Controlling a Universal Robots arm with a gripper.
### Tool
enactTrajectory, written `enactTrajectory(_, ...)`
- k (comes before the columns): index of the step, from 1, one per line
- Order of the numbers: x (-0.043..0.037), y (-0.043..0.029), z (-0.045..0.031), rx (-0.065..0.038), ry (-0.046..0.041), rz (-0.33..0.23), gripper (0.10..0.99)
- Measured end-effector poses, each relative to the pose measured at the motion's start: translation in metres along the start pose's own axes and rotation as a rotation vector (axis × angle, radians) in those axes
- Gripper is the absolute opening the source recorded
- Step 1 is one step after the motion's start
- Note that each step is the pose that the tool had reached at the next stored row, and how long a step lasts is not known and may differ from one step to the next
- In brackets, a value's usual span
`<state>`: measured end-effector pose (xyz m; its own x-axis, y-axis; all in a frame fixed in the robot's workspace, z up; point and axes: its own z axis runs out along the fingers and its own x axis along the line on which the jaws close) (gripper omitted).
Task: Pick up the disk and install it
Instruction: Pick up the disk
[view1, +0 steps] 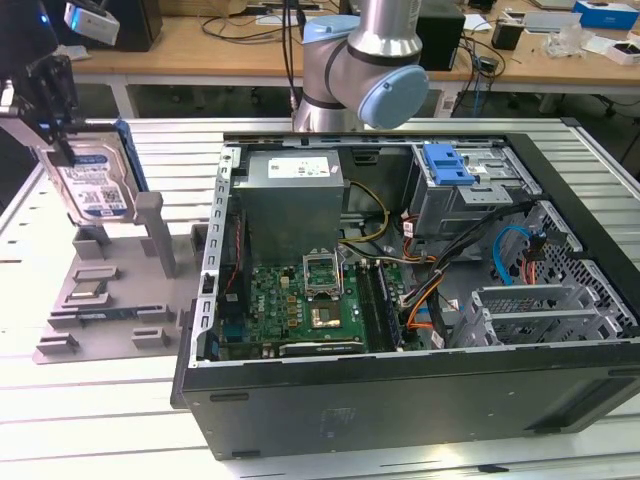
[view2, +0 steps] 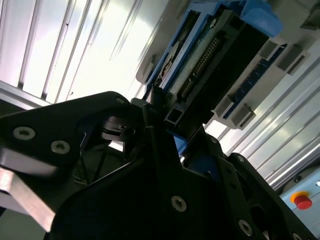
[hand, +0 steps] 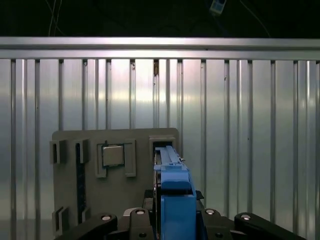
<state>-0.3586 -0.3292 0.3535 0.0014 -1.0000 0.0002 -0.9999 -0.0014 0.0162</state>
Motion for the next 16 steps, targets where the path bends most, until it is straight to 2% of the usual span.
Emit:
enactTrajectory(4,-0.0005,0.0002,-0.0144,0.0,0.0001,0.0,0.365)
enactTrajectory(5,-0.0006,0.0003,-0.0211,0.0,0.0,0.0,0.365)
enactTrajectory(16,-0.001,0.0008,-0.0475,0.0,0.0,0.0,0.365)
